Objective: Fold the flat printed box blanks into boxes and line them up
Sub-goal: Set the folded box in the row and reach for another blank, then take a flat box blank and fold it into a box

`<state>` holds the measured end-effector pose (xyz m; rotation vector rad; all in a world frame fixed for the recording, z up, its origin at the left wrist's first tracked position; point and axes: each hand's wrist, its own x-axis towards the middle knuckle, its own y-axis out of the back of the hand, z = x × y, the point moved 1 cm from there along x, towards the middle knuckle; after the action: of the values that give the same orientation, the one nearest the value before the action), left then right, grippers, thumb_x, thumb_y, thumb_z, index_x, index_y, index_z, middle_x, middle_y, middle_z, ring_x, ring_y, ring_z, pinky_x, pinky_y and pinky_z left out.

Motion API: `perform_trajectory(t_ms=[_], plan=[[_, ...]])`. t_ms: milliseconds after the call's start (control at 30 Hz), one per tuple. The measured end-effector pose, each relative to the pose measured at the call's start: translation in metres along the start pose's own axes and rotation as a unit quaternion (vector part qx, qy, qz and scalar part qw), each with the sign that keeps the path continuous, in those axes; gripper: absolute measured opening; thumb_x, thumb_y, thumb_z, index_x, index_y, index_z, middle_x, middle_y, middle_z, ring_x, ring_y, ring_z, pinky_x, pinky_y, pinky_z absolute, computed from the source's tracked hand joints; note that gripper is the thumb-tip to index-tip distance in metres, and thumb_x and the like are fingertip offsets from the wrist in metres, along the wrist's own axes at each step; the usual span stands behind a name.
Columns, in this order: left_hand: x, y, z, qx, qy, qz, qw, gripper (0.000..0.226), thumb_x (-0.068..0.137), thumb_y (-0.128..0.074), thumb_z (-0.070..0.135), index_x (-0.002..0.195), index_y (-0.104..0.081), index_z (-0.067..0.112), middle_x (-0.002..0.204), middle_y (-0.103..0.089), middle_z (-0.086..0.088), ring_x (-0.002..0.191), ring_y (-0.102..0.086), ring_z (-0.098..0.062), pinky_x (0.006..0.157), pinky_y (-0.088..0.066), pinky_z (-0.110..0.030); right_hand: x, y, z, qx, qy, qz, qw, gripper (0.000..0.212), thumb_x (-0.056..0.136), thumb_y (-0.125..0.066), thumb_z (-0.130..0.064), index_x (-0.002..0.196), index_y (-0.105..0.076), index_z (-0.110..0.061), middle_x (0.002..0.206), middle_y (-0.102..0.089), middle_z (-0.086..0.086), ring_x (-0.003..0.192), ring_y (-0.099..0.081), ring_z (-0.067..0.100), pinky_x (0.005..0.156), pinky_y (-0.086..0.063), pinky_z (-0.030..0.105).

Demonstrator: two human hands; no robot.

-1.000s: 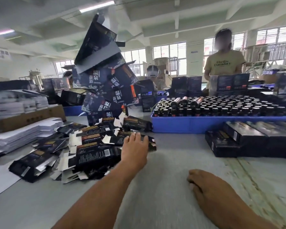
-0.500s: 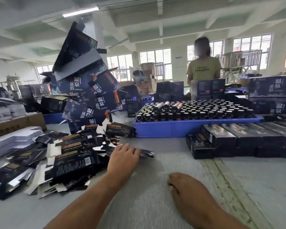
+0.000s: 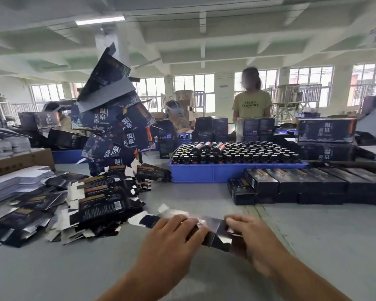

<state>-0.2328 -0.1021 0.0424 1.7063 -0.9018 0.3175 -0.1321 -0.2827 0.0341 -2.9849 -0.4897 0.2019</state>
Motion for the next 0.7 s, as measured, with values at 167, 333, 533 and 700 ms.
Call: perform_trajectory(t_ms=[167, 333, 533, 700], plan=[[-0.005, 0.001, 0.020, -0.047, 0.022, -0.100, 0.994, 0.083, 0.074, -0.053, 0.078, 0.140, -0.051, 0.028, 0.148, -0.051, -0.013, 0.133, -0.053, -0.031, 0.101, -0.051, -0.047, -0.031, 0.014, -0.023, -0.162, 0.114, -0.015, 0.980, 0.021, 0.102, -0.055, -0.013, 0.112, -0.068, -0.027, 0.091, -0.078, -0.002, 0.082, -0.075, 0.012, 0.064, -0.058, 0.022], [-0.005, -0.002, 0.020, -0.123, 0.098, -0.178, 0.971, 0.123, 0.065, -0.034, 0.101, 0.142, 0.041, 0.042, 0.162, 0.029, 0.011, 0.149, 0.027, -0.010, 0.122, 0.017, -0.037, -0.052, 0.017, -0.023, -0.188, 0.151, -0.024, 0.970, 0.020, 0.102, -0.057, -0.026, 0.113, -0.066, -0.040, 0.093, -0.077, -0.009, 0.087, -0.074, 0.009, 0.079, -0.061, 0.034], [-0.010, 0.001, 0.012, -0.085, 0.075, -0.057, 0.992, 0.106, 0.069, -0.065, 0.078, 0.149, -0.042, 0.012, 0.131, -0.059, -0.001, 0.116, -0.058, -0.022, 0.104, -0.031, -0.034, -0.062, 0.020, -0.013, -0.079, 0.105, -0.063, 0.989, 0.022, 0.102, -0.050, -0.043, 0.099, -0.071, -0.039, 0.101, -0.077, -0.006, 0.088, -0.076, 0.020, 0.070, -0.062, 0.032], [-0.012, 0.000, 0.007, -0.084, 0.112, -0.015, 0.990, 0.087, 0.074, -0.060, 0.076, 0.138, -0.048, 0.019, 0.130, -0.059, 0.001, 0.116, -0.056, -0.021, 0.101, -0.036, -0.037, -0.059, 0.027, -0.008, -0.131, 0.157, -0.022, 0.979, 0.008, 0.097, -0.065, -0.024, 0.101, -0.062, -0.017, 0.095, -0.077, -0.002, 0.086, -0.075, 0.014, 0.075, -0.063, 0.034]])
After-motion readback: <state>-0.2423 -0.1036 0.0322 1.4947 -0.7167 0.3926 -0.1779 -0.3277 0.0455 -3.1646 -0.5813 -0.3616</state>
